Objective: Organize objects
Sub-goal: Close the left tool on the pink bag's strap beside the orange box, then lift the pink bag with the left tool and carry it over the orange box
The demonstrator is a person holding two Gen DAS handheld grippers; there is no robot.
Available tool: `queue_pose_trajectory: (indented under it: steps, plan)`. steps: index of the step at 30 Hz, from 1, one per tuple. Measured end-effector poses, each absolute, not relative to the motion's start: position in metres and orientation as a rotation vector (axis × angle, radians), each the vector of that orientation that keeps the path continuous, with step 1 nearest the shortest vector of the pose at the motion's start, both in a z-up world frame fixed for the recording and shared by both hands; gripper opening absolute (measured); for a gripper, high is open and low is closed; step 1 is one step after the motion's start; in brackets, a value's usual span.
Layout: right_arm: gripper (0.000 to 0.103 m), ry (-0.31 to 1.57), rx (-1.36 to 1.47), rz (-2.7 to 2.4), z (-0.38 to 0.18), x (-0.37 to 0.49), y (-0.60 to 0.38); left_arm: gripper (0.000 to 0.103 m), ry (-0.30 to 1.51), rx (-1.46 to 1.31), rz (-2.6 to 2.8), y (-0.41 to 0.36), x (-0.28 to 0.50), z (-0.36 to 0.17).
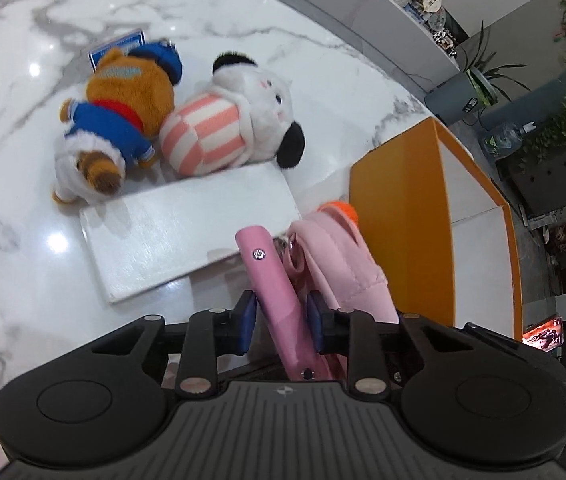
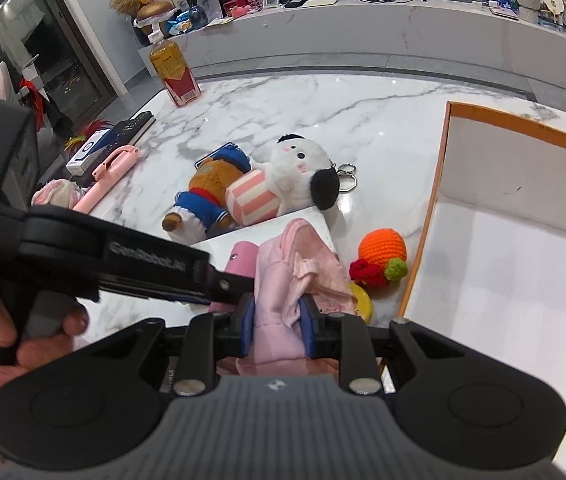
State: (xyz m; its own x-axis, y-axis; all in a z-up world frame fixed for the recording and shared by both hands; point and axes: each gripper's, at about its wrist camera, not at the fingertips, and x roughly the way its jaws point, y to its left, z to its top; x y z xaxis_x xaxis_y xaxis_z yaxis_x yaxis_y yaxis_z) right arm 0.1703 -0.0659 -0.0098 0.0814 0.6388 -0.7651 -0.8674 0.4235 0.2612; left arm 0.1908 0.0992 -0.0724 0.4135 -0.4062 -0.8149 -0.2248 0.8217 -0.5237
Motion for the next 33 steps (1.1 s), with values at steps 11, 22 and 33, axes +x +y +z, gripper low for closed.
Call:
queue_pose_trajectory:
  steps: [11,22,33]
  plan:
    - [0.023,0.895,-0.225,1.134,0.002,0.164,-0.078,0.021,0.978,-0.613,-0.106,0.108,0.17,-0.04]
    - [0.023,0.701,-0.035,1.173,0.064,0.148,-0.134,0.021,0.71,-0.372,-0.133,0.072,0.126,0.064]
    - [0.023,0.631,0.066,1.032,0.089,0.171,-0.218,0.021,0.67,-0.29,-0.328,-0.017,0.124,0.089]
